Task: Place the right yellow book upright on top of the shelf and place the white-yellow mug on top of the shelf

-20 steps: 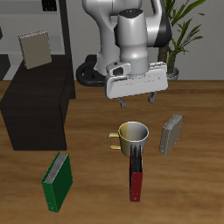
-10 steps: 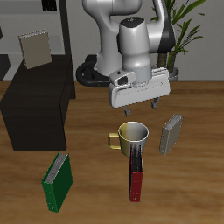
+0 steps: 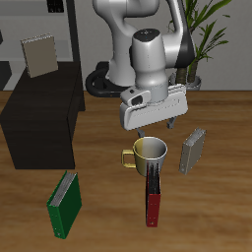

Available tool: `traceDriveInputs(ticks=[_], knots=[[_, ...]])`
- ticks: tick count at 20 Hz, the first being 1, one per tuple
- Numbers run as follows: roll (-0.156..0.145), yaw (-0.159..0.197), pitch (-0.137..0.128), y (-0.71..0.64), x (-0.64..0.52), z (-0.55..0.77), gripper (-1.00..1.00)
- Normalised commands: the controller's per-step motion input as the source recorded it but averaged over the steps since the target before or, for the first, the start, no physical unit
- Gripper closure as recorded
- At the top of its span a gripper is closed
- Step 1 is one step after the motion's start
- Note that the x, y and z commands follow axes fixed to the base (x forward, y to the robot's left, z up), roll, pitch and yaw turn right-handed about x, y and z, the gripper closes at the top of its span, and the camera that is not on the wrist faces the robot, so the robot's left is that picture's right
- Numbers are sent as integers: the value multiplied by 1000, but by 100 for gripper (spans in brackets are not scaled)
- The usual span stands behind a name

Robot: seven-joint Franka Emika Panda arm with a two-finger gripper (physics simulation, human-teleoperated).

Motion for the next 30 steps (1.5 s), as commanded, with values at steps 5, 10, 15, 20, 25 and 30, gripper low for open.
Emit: traceDriveInputs(ticks=[5, 10, 15, 20, 25, 30], knots=[[-5, 89, 13, 74, 71, -227, -100], [7, 36, -3, 165, 14, -60, -100], [16, -6, 19, 130, -13, -85, -100], [22, -6, 33, 86, 32, -156, -100], [32, -39, 79, -36, 43, -280, -100], [0, -22, 57, -114, 32, -251, 100]])
